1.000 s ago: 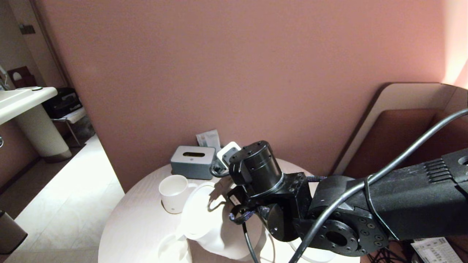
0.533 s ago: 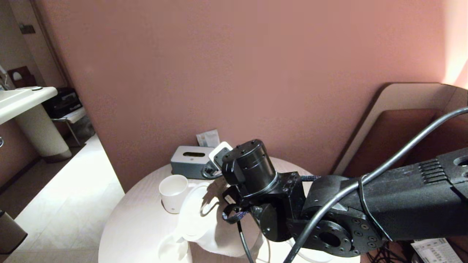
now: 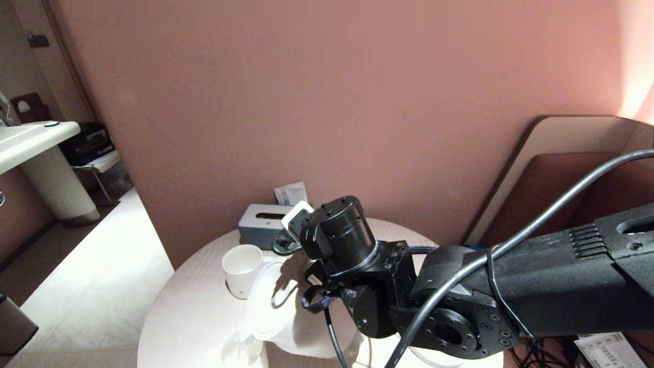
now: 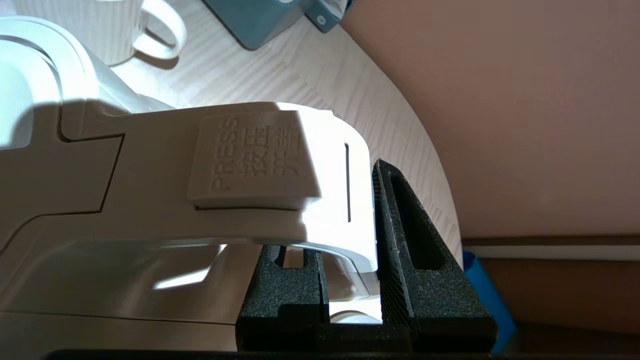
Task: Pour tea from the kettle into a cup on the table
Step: Pour water into the cup
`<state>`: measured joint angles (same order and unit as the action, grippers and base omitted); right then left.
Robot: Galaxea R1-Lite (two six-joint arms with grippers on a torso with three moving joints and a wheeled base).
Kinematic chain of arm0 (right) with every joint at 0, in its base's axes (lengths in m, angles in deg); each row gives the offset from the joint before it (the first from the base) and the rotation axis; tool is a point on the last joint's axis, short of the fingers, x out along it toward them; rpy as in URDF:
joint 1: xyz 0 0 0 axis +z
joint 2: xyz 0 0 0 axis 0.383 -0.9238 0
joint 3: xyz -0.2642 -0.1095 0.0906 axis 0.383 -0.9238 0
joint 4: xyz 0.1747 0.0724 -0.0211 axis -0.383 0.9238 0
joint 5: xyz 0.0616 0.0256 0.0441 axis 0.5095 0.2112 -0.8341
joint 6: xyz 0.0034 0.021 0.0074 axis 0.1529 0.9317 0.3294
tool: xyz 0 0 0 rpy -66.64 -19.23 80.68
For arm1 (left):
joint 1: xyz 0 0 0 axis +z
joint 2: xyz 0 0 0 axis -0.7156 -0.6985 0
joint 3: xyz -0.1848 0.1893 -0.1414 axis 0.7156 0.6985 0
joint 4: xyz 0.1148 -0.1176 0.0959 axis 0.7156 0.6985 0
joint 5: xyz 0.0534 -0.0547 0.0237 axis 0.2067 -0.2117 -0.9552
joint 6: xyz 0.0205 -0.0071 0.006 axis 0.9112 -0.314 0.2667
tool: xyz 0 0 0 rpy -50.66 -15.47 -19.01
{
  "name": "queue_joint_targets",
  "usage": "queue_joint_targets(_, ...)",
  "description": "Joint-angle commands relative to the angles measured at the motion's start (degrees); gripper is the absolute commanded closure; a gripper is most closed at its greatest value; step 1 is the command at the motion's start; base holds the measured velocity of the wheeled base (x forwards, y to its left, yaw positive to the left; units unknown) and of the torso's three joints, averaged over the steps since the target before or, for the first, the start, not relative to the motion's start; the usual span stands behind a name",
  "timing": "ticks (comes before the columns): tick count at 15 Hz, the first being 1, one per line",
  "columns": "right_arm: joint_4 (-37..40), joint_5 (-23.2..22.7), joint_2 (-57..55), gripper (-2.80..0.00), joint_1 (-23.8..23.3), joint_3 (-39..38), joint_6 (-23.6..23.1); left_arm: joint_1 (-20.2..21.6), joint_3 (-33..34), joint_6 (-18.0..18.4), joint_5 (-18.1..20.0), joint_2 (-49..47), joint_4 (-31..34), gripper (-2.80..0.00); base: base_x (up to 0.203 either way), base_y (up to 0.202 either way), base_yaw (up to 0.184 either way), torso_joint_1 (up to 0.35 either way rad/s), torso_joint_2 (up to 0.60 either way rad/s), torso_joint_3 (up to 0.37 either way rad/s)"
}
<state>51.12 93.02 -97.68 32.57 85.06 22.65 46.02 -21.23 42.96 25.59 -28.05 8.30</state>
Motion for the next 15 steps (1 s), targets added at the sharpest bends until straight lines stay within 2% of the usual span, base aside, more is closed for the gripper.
queue_joint_targets(1,-0.12,0.21,-0.06,0.00,-0.04,0.22,-0.86,0.02,0.00,-0.01,0.04,-0.07,-0.01,0.00,0.000,0.000,0.000,0.000,0.00,0.000)
queue_joint_targets(8,4.52,0.30,-0.06,0.00,-0.07,5.24,-2.23,0.02,0.00,-0.01,-0.04,-0.07,-0.10,0.00,0.000,0.000,0.000,0.000,0.00,0.000)
queue_joint_targets(15,5.06,0.39,-0.68,0.00,-0.07,6.13,-3.68,0.02,0.00,-0.01,-0.04,-0.07,-0.01,0.00,0.000,0.000,0.000,0.000,0.00,0.000)
